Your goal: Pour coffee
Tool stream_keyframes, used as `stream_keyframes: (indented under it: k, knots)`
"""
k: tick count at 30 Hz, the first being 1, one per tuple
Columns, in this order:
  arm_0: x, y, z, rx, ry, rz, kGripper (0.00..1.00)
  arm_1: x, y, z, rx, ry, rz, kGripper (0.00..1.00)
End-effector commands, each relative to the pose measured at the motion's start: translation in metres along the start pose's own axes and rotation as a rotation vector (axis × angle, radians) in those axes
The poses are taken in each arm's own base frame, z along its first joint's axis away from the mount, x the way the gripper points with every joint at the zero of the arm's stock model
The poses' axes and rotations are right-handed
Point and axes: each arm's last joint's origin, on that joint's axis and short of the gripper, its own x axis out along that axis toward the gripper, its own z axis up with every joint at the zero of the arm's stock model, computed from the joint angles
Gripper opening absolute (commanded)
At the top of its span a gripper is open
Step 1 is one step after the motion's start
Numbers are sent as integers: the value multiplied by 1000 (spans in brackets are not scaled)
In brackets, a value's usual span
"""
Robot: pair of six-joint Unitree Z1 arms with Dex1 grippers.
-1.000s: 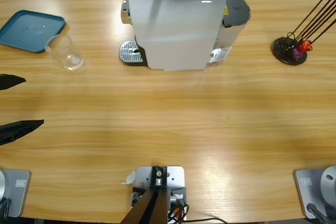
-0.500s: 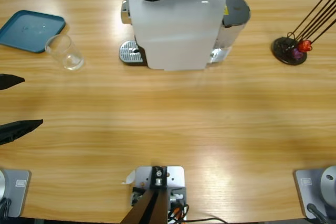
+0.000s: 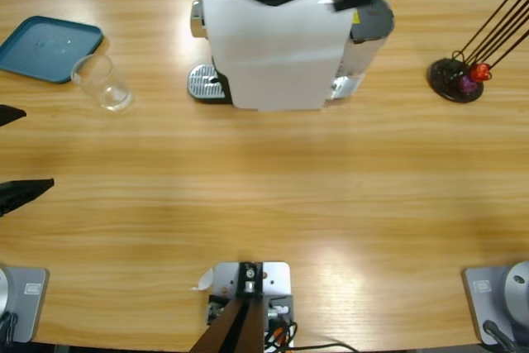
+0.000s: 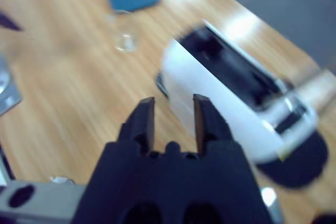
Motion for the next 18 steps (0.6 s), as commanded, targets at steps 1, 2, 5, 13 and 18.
stream_keyframes:
  k: [1, 2, 5, 13, 18]
  knots:
    - [-14, 0, 0, -18, -24, -17, 987, -37, -13, -47, 203, -18, -173, 0]
    - [-16, 0, -2, -18, -20, -17, 987, -37, -16, -45, 212, -32, -215, 0]
    - [-17, 0, -4, -10, 17, -16, 987, -22, -36, -32, 262, -61, -308, 0]
    - [-13, 0, -11, -2, 62, -12, 987, 24, -83, 31, 387, -140, -342, 0]
    - [-10, 0, -14, -6, 76, -10, 987, 35, -71, 43, 434, -146, -246, 0]
